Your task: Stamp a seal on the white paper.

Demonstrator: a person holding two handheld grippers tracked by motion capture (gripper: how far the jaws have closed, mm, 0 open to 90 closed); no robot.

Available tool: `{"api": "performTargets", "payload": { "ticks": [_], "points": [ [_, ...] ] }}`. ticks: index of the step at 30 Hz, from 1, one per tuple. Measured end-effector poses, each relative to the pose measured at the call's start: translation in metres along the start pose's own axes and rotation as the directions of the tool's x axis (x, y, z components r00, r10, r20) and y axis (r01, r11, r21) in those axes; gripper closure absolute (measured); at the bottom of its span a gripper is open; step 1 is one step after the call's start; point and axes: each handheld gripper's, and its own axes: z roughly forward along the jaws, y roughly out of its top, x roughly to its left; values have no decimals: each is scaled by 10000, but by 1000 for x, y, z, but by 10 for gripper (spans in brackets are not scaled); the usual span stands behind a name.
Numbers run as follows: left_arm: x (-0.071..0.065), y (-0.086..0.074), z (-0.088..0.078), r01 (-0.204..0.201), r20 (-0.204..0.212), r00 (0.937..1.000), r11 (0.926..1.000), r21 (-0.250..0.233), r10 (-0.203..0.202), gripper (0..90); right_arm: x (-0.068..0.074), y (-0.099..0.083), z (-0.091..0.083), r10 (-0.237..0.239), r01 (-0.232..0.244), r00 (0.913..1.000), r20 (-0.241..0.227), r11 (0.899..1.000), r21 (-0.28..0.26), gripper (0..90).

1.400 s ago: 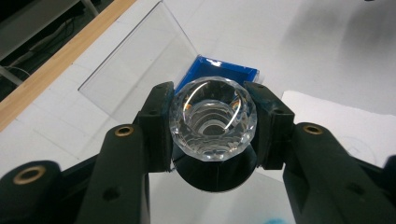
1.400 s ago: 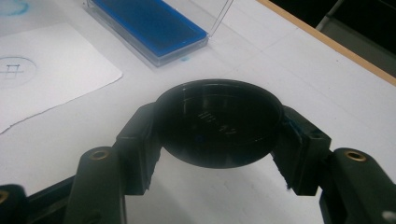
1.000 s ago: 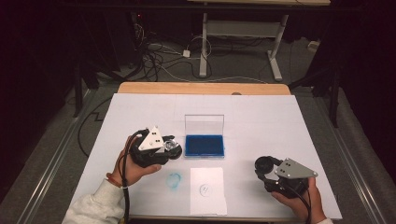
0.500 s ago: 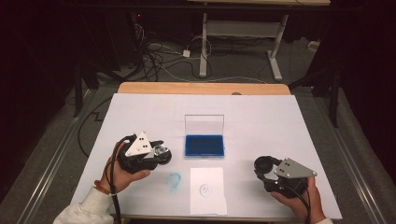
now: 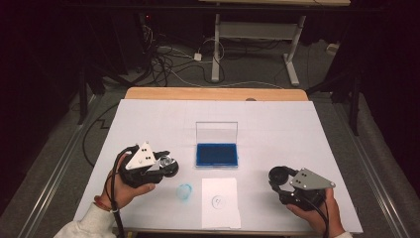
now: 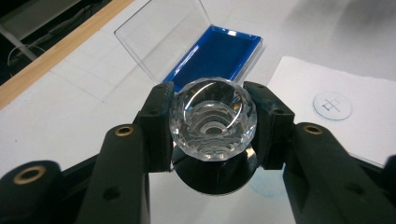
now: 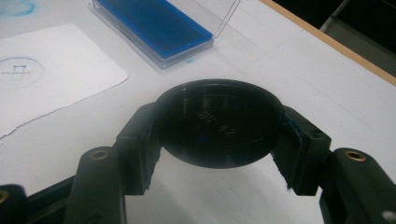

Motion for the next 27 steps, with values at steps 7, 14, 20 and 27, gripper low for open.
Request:
{"api": "performTargets", "payload": {
  "ticks": [7,14,20,27],
  "points": [
    [-13,9,5,-272,366,9989,9996,-114,276,545,1,0,-2,10,-10,10000,-13,10000,-66,387],
    [-25,17,20,-581,931,9939,9983,-55,583,545,1,0,0,-15,15,10000,-19,10000,8,388],
    [-38,26,36,-979,1402,9854,9952,41,964,545,2,-1,1,-36,36,10000,-48,10000,84,387],
    [-54,34,54,-1470,1934,9713,9887,288,1388,545,2,-1,2,-70,71,10000,-51,9999,147,388]
  ]
}}
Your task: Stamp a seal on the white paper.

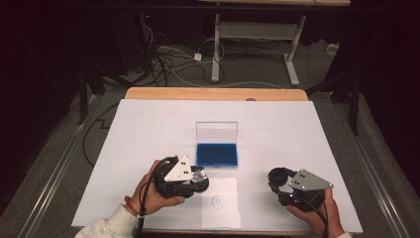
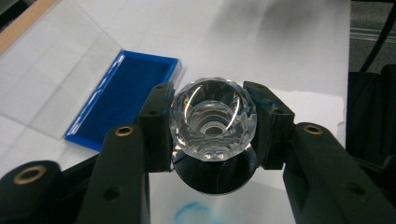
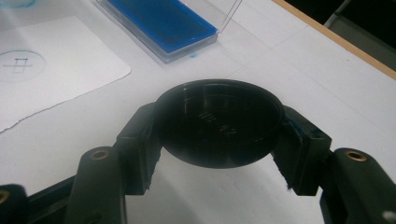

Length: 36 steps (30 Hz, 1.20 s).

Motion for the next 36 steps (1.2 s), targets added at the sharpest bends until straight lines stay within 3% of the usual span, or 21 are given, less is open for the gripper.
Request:
{"api": "performTargets", "payload": {
  "ticks": [19,36],
  "points": [
    [-13,11,43,-440,1061,9936,9975,552,379,545,1,-1,1,-20,20,10000,25,9998,179,387],
    [-25,8,65,-906,1373,9877,9899,1090,753,545,1,-2,1,-84,82,9999,79,9996,254,387]
  ]
}}
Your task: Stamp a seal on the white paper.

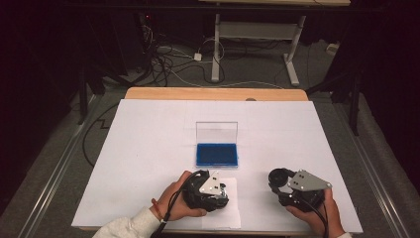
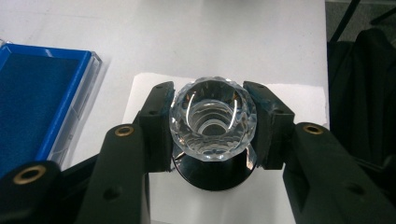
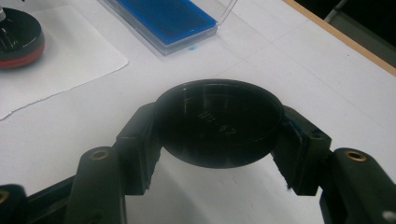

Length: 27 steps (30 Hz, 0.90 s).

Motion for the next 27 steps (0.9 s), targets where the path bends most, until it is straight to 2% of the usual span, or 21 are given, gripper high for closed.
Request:
{"api": "performTargets", "payload": {
  "ticks": [12,17,20,27],
  "points": [
    [1,-1,4,-89,-16,10000,9998,150,89,545,0,0,1,-59,59,10000,-35,10000,11,387],
    [3,-6,3,88,124,9999,9999,75,-89,545,0,0,0,-79,79,10000,-32,10000,11,387],
    [2,-3,3,62,58,10000,9994,331,-64,545,0,0,0,-73,73,10000,-34,10000,21,387],
    [2,-3,4,271,127,9995,9990,361,-276,544,0,0,0,-77,78,10000,-17,10000,38,387]
  ]
}}
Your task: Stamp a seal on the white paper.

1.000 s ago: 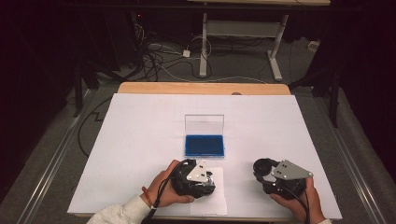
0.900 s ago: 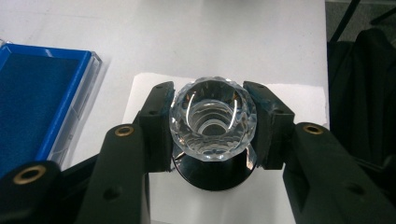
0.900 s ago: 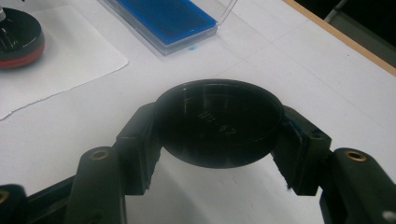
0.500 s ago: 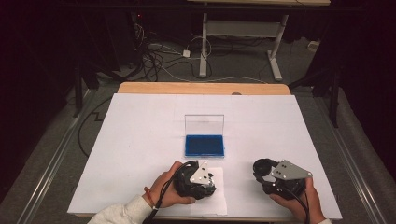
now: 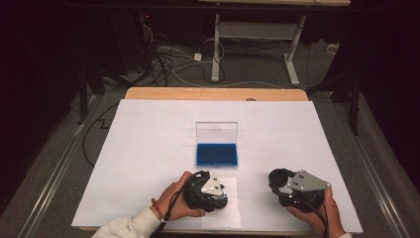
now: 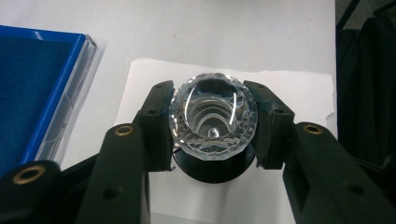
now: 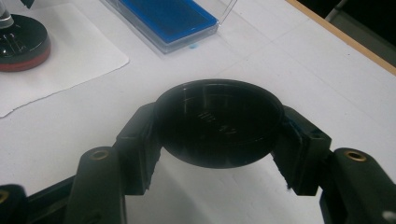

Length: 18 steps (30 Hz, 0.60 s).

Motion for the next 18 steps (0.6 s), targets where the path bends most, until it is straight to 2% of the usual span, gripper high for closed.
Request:
{"api": "performTargets", "payload": {
  "ticks": [5,10,14,18],
  "points": [
    [0,2,0,-3,-14,10000,9998,177,4,544,1,1,-1,31,-30,10000,23,9997,-233,387],
    [-1,3,0,-41,-49,10000,9997,240,42,545,1,0,0,-5,4,10000,-11,9999,-139,387],
    [-2,4,1,32,-94,10000,9997,238,-30,544,3,2,-2,-39,39,10000,-16,9994,-352,387],
    [-1,4,0,46,-77,10000,9996,262,-44,544,3,2,-1,-22,21,10000,-42,9996,-275,387]
  ]
}}
